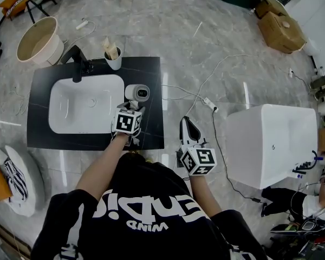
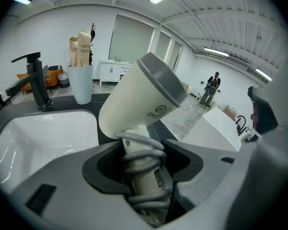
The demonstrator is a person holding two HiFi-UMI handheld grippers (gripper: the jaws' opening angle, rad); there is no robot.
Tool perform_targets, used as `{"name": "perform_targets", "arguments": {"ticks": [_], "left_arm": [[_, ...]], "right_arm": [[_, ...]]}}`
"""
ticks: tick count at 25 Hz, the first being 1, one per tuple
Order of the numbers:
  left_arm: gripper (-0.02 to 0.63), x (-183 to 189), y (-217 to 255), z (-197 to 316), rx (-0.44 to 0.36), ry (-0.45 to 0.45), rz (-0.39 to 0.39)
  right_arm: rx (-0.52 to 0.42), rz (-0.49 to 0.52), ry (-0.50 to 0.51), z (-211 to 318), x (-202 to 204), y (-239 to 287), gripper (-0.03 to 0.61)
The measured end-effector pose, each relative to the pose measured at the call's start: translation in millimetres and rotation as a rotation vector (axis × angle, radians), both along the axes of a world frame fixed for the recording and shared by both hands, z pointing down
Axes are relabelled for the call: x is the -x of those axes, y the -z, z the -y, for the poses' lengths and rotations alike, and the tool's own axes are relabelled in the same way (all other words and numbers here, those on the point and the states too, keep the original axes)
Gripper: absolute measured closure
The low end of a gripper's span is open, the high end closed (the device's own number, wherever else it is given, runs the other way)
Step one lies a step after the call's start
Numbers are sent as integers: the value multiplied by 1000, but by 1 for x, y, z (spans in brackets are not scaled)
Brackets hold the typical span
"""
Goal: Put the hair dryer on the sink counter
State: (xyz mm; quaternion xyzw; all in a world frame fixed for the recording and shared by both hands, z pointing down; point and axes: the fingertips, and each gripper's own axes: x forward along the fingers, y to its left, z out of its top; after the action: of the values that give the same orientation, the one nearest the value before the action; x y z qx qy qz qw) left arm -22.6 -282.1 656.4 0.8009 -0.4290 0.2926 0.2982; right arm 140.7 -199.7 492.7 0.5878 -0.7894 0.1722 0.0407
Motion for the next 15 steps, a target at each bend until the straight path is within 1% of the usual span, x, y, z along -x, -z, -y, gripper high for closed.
{"name": "perform_targets", "arguments": {"ticks": [4, 15], "left_arm": [[374, -2, -4, 1, 10, -4, 0], [373, -4, -18, -4, 31, -21, 40]], "right_arm": [[6, -8, 1, 2, -2, -2, 554], [32, -16, 14, 7, -5, -8, 554]]}}
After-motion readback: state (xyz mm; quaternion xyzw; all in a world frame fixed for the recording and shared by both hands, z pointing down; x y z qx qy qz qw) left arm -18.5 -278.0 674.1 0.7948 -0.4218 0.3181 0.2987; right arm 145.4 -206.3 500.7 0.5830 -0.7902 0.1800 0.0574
